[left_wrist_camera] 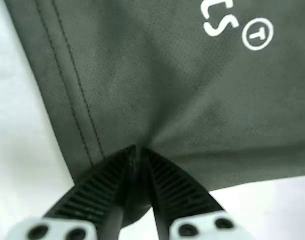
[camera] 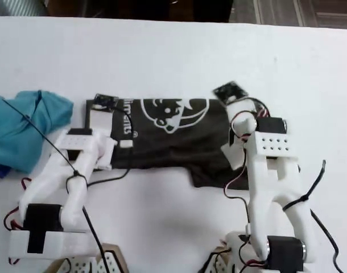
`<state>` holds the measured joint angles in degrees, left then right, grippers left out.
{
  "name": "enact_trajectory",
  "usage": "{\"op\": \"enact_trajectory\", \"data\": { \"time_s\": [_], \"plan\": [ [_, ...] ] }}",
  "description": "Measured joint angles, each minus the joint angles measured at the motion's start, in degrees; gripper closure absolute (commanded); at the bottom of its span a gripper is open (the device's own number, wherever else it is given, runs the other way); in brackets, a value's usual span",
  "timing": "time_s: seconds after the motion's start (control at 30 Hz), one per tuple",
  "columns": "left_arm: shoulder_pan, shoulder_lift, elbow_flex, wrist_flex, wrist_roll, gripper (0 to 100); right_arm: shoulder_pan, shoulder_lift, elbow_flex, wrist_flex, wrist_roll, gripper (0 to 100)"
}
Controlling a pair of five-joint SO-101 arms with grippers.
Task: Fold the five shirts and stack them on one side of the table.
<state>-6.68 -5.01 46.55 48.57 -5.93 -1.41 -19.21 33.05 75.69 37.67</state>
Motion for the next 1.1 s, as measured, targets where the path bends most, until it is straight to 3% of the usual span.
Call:
{"op": "enact_trajectory", "data": {
  "time_s": [0.1, 0.2, 0.7, 0.9, 1.03, 1.1],
  "plan": [
    [0.00, 0.00, 0.00, 0.00, 0.00, 97, 0.00, 0.00, 2.55, -1.85, 7.65, 85.4],
    [0.00, 0.00, 0.00, 0.00, 0.00, 97, -0.09, 0.00, 5.71, -5.45, 9.93, 85.8],
    [0.00, 0.00, 0.00, 0.00, 0.00, 97, -4.13, 0.18, 11.25, -10.02, 11.08, 85.8],
    [0.00, 0.00, 0.00, 0.00, 0.00, 97, -4.04, 6.77, 11.60, -15.56, 11.08, 86.2],
    [0.00, 0.00, 0.00, 0.00, 0.00, 97, -4.04, 10.29, 11.60, -18.55, 11.08, 97.7],
    [0.00, 0.00, 0.00, 0.00, 0.00, 97, -3.96, 10.29, 11.60, -19.25, 11.08, 96.8]
  ]
}}
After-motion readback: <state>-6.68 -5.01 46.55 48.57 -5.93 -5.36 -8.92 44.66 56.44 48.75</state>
